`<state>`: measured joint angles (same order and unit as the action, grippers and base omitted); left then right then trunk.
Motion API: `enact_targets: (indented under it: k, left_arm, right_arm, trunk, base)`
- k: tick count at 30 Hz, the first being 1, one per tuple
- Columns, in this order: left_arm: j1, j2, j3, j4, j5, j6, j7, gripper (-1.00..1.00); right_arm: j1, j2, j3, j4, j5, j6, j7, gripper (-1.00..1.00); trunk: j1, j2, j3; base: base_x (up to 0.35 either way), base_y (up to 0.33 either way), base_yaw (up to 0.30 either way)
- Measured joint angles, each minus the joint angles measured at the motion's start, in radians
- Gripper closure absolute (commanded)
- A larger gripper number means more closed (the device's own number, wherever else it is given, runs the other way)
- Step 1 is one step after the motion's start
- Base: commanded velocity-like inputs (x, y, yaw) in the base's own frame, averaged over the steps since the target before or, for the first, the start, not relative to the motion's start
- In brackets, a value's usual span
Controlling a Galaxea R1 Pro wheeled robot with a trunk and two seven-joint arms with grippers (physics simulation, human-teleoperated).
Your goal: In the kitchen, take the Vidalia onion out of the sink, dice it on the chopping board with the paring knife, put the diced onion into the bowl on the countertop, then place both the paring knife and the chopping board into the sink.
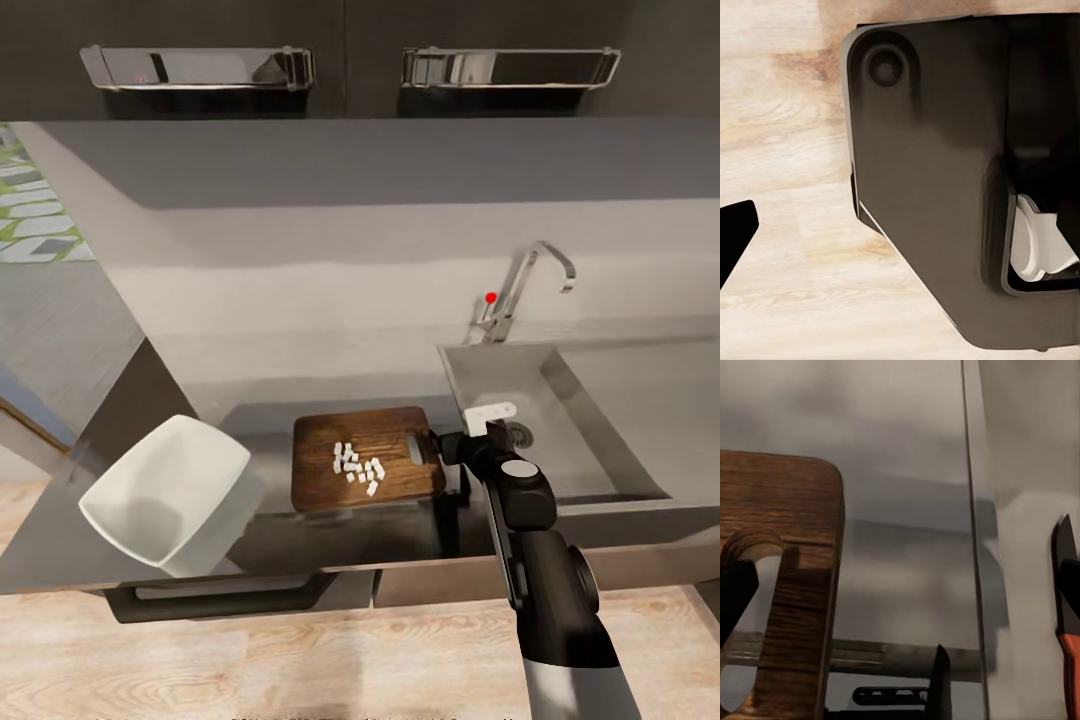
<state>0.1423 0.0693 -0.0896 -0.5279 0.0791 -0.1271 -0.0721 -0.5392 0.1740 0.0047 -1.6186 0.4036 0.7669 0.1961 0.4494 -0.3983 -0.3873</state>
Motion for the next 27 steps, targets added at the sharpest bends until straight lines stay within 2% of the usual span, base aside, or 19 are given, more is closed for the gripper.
enact_targets:
  k: [27]
  left_arm:
    - [0.0,0.0,0.0,0.0,0.0,0.0,0.0,-1.0]
  right_arm:
    - [0.0,0.0,0.0,0.001,0.0,0.0,0.0,-1.0]
  trunk:
    - [0.0,0.0,-0.044]
  base:
    - [0.001,0.023,0.0]
